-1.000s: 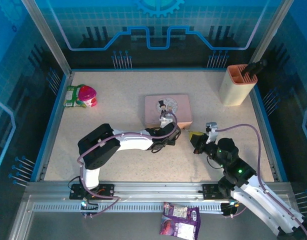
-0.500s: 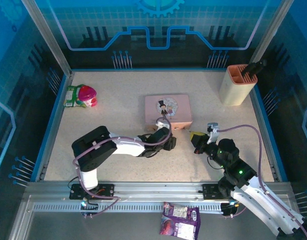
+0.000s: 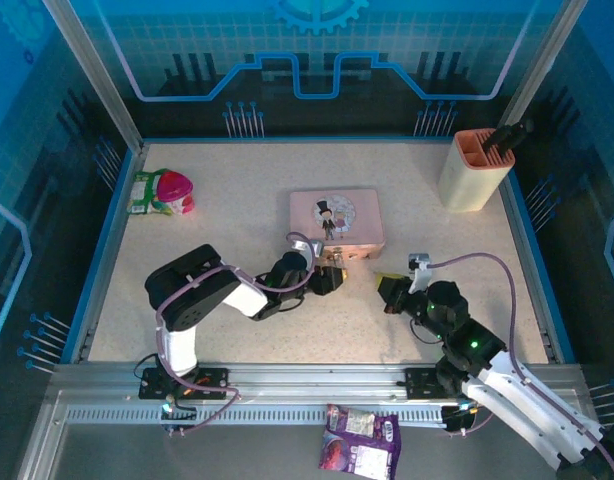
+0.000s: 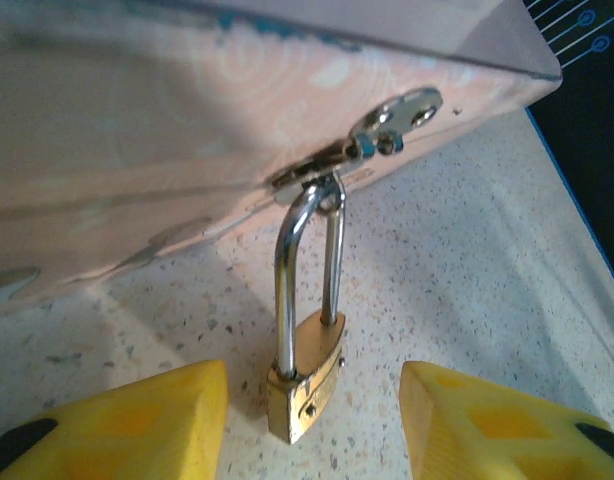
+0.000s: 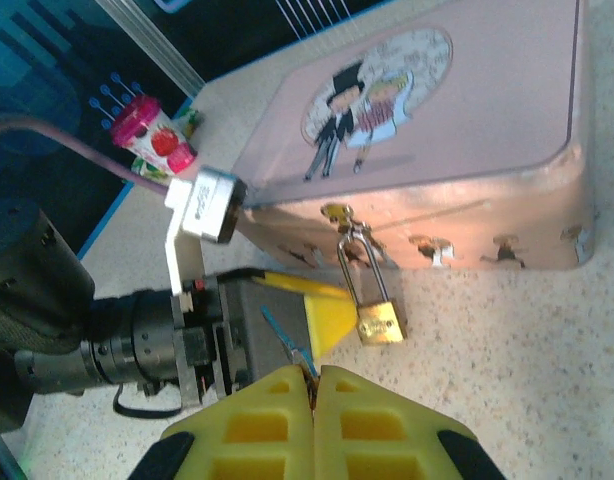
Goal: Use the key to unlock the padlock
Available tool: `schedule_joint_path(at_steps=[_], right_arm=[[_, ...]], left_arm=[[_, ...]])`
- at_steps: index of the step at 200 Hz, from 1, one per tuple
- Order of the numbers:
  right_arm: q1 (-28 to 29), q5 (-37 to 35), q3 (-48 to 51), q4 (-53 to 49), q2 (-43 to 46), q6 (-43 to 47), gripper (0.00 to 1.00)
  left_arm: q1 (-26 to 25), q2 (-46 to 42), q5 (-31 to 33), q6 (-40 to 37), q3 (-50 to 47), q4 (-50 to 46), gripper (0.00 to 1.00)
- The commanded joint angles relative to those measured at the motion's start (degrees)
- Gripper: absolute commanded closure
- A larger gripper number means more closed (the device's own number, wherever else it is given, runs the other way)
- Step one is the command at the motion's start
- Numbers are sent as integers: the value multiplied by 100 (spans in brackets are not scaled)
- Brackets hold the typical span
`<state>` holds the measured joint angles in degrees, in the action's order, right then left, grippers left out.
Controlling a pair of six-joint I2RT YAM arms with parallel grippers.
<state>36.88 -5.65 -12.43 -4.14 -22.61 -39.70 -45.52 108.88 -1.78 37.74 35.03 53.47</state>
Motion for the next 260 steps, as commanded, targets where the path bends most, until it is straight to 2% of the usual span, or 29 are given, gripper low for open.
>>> schedule_joint_path(at_steps=[1,46,83,95,129,187,260], right_arm=[[223,-251,114,316,-13,-284,100],[360,-445,170,381,-7,-425,100],[496,-645,249,353,-63,-611,100],[510,-666,279,397,-68,-658,100],[513,-606,377,502,-207,-973,100],[509,-371,774,1022,-965,-2252,100],[-49,545,1025,2679,-2362,-3394,100]], left_arm=[[34,356,-24,234,211,-235,52],[26,528,38,313,640,-903,52],[23,632,26,382,854,-1159,58],[21,691,-30,417,900,-1130,62],[20,740,-27,534,903,-1055,80],[28,578,-121,844,589,-244,99],[33,685,-518,2063,280,1375,100]])
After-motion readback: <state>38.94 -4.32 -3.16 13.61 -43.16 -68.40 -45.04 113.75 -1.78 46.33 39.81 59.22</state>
